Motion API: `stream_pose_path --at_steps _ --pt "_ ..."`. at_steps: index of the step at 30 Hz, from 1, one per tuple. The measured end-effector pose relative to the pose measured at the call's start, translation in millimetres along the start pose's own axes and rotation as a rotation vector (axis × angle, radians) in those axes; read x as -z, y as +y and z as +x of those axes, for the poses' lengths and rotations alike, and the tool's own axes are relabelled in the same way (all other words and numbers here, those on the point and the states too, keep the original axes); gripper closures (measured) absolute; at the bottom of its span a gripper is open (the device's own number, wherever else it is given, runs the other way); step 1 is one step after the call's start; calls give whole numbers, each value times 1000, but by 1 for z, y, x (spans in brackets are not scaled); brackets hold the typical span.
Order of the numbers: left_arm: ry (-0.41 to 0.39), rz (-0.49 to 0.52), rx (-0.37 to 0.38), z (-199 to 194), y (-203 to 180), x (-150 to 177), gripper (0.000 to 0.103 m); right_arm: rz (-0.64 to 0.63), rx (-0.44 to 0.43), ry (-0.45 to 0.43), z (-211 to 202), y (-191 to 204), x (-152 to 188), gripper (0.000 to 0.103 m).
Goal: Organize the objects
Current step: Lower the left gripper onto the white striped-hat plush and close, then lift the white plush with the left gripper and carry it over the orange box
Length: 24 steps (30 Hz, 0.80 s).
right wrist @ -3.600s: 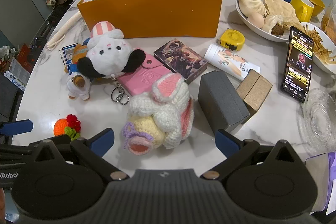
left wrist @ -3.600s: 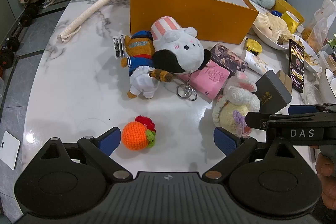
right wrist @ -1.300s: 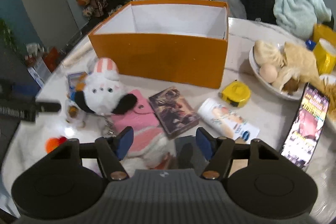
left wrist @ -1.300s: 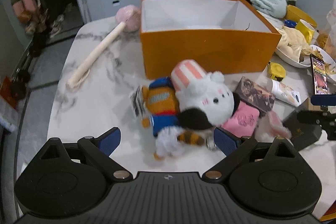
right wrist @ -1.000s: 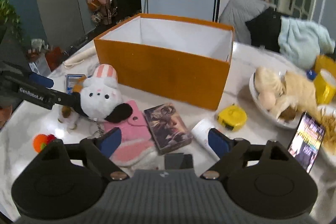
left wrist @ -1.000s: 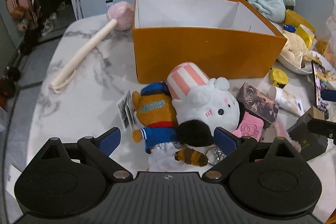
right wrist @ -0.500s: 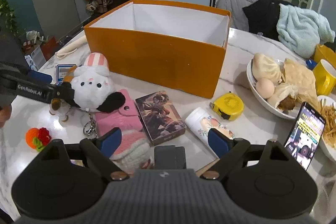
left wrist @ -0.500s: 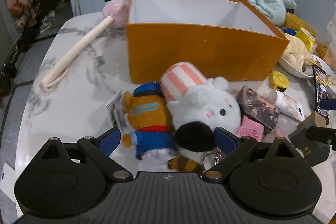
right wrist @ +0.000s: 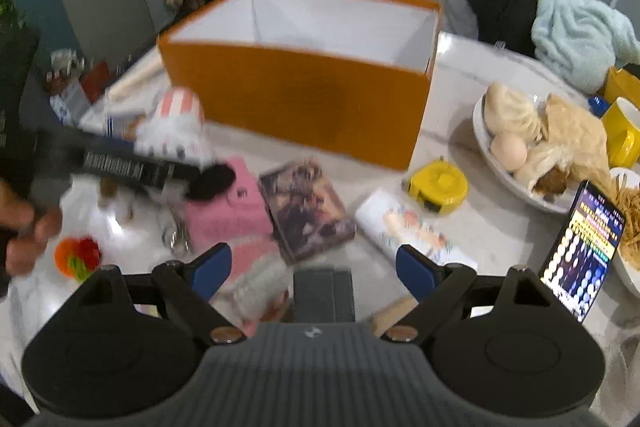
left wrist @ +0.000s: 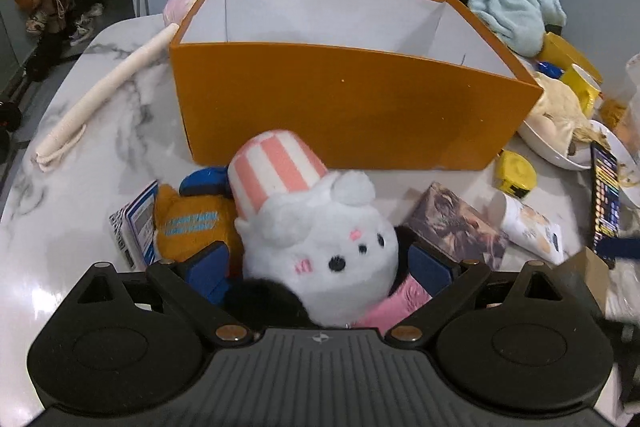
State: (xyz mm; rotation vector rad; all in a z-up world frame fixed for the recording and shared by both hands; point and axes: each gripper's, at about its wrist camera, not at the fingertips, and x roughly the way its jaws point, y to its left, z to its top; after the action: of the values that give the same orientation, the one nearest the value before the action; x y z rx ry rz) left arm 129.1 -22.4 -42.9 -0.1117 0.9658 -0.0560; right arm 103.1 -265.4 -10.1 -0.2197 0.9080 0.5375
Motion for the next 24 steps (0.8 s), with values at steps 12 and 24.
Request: stream_pose_path --at_steps 12,24 --pt "-16 -16 7 13 -7 -1 0 -48 47 81 14 4 3 51" --pt "-63 22 -12 12 -10 4 2 -80 33 175 32 14 13 66"
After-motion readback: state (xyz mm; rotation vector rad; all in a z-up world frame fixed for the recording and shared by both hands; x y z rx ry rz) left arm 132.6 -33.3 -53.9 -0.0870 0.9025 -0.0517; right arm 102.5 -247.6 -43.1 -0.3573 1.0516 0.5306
